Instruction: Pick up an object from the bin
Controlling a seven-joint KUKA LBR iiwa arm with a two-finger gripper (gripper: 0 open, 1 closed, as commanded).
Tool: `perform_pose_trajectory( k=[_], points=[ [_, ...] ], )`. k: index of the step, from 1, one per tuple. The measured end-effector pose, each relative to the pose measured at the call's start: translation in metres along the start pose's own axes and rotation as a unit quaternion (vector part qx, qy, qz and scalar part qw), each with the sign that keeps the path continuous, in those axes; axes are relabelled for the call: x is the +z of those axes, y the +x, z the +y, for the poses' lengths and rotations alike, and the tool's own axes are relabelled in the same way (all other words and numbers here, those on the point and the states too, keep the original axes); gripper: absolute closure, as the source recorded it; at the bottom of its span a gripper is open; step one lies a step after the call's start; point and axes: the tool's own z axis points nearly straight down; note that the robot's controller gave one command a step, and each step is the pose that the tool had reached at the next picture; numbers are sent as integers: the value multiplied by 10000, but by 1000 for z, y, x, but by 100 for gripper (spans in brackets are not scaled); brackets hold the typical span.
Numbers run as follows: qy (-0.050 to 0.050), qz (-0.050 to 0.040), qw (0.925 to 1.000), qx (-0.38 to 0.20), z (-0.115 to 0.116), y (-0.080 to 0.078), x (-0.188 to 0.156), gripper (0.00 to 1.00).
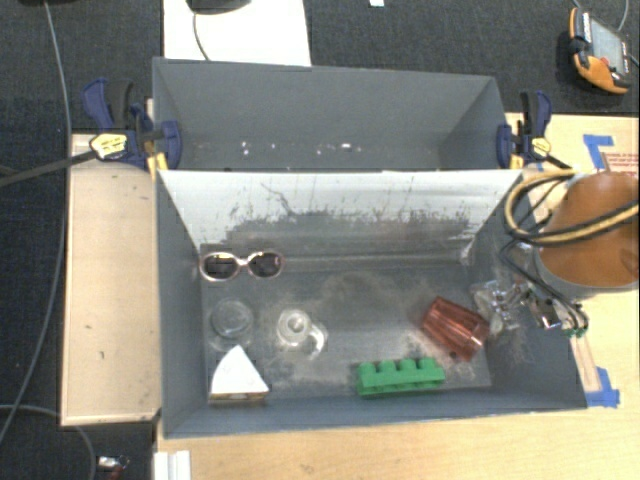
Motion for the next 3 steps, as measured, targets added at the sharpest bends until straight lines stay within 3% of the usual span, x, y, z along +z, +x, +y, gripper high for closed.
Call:
perform_pose_trajectory(
  k=[1, 2, 3],
  points=[
    [-24, 22, 9998, -176, 0, -2, -5, 100],
    [24, -62, 10000, -24, 5, -9, -112, 100],
    [-17, 1, 10000, -46, -1, -6, -1, 100]
  ],
)
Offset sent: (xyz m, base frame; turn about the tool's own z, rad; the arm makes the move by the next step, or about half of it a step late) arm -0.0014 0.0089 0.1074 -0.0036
